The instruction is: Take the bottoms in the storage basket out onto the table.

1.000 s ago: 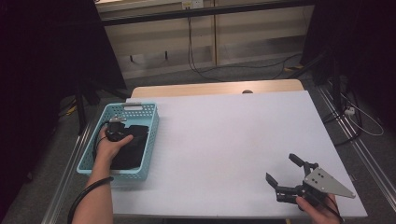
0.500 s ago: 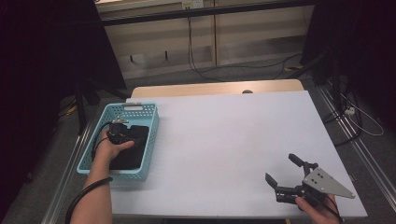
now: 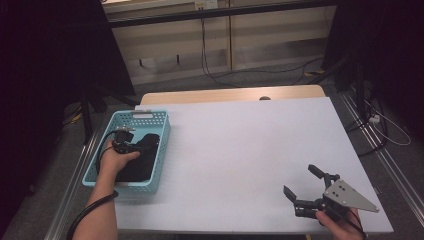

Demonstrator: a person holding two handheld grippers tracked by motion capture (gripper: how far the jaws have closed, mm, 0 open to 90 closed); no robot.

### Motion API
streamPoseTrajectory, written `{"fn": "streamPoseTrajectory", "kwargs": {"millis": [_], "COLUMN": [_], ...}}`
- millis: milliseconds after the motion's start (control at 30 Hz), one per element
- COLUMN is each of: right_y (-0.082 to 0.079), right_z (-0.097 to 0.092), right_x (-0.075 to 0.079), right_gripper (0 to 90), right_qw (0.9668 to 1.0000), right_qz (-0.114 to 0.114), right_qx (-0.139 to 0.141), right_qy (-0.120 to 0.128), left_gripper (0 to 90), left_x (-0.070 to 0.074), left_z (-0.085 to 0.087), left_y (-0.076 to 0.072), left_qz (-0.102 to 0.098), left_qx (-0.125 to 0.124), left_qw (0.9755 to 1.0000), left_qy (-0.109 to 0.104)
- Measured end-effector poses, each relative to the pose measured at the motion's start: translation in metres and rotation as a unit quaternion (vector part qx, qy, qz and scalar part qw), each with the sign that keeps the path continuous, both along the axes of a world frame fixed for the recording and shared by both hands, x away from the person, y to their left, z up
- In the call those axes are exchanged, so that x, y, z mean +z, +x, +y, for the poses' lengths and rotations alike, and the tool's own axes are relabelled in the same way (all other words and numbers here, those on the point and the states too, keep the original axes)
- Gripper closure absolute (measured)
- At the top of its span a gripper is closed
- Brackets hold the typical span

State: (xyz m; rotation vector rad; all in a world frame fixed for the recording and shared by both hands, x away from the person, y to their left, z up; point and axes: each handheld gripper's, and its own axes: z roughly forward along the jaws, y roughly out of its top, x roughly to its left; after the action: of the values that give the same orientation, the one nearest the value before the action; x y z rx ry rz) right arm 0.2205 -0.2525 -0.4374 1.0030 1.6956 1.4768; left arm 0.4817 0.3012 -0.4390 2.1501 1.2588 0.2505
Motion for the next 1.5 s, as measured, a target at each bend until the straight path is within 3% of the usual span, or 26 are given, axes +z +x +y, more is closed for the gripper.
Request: {"fn": "streamPoseTrajectory", "kwargs": {"millis": [267, 400, 600, 867, 1133, 1267, 1500], "right_y": [0.001, 0.001, 0.001, 0.001, 0.001, 0.002, 0.002], "right_z": [0.000, -0.002, -0.003, -0.003, -0.003, -0.003, -0.002], "right_x": [0.001, 0.001, 0.001, 0.001, 0.001, 0.001, 0.001], "right_gripper": [1.3, 1.3, 1.3, 1.3, 1.3, 1.2, 1.3], "right_qw": [1.0000, 1.0000, 1.0000, 0.9999, 0.9999, 1.0000, 1.0000], "right_qz": [-0.001, -0.002, -0.003, -0.004, -0.003, -0.003, -0.002], "right_qx": [0.000, -0.004, -0.002, -0.002, 0.001, 0.001, 0.003], "right_qy": [0.002, 0.004, 0.007, 0.009, 0.009, 0.009, 0.006], "left_gripper": [69.4, 71.2, 71.7, 71.8, 71.8, 71.7, 71.7], "left_x": [0.013, 0.027, 0.062, 0.116, 0.167, 0.178, 0.180], "left_z": [-0.003, -0.005, -0.002, -0.009, -0.022, -0.032, -0.057], "left_y": [0.002, 0.005, 0.010, 0.015, 0.019, 0.017, 0.014], "left_qz": [0.012, 0.022, 0.013, -0.022, -0.049, -0.066, -0.071], "left_qx": [0.018, 0.010, 0.002, -0.007, -0.026, -0.038, -0.071], "left_qw": [0.9997, 0.9996, 0.9999, 0.9994, 0.9982, 0.9965, 0.9940], "left_qy": [0.011, 0.014, -0.002, -0.025, -0.024, -0.035, -0.043]}}
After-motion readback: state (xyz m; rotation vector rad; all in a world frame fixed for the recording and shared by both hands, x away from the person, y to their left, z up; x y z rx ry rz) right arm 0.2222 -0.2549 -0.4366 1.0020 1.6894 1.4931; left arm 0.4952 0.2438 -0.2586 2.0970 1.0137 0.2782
